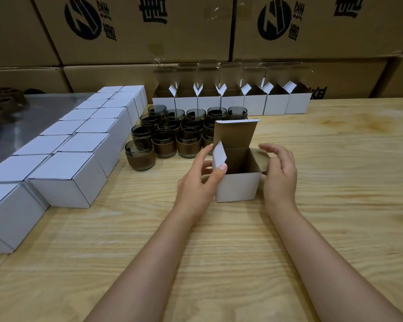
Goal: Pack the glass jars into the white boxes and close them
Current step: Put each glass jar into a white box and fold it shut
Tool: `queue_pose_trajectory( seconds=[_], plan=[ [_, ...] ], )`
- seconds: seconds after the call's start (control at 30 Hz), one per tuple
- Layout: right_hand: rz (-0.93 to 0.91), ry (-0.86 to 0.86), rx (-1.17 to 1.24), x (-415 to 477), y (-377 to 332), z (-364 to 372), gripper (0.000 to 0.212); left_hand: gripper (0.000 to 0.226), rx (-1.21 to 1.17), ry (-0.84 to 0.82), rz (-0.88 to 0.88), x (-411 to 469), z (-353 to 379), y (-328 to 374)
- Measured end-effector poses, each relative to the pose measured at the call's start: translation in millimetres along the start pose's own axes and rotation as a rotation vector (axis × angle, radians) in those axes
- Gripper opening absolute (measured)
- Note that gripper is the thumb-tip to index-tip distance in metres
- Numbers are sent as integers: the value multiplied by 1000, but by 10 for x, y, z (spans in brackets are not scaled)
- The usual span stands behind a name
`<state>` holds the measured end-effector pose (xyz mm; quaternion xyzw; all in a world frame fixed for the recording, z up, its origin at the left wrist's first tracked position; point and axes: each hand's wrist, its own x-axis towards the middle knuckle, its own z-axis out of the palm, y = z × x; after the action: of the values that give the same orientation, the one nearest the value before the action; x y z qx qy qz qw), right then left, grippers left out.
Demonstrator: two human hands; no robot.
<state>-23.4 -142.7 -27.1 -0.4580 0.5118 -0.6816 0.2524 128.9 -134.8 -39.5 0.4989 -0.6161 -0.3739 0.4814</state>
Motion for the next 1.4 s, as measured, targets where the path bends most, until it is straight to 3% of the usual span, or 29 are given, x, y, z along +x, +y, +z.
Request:
queue_pose_trajectory(
  seconds=[0.13, 0.3, 0.37, 0.5, 0.6, 0.77, 0.9, 1.0, 1.3, 1.4],
  plan=[
    [63, -106, 38, 13, 36, -27, 35, 61, 11, -2, 10, -7, -1, 12],
    [-61, -171, -14, -64, 21, -3, 24, 64, 44, 96, -10, -7, 29, 31],
    [-71, -159, 1, -62, 28, -8, 21, 51, -25, 127, 0, -10, 32, 33],
    [-58, -113, 41, -21, 76, -44, 11, 52, -262, 117, -51, 23, -19, 42],
    [26, -172, 186, 27, 70, -58, 10, 44, -340, 99, -16, 18, -80, 68],
    [267, -443, 451, 98, 10, -136, 28, 44, -366, 6, 42, 13, -105, 62],
    [263, -423, 420, 81, -17, -145, 28, 44, -315, -14, 38, 9, -105, 66],
    [212, -399, 354, 69, -5, -141, 40, 47, -303, 8, 36, 10, -97, 62],
    [112, -476, 123, 51, -27, -140, 50, 49, -284, -41, 43, -25, -124, 84],
    [120, -496, 92, 70, -66, -193, 53, 64, -146, -87, 120, -63, -152, 61]
  ],
)
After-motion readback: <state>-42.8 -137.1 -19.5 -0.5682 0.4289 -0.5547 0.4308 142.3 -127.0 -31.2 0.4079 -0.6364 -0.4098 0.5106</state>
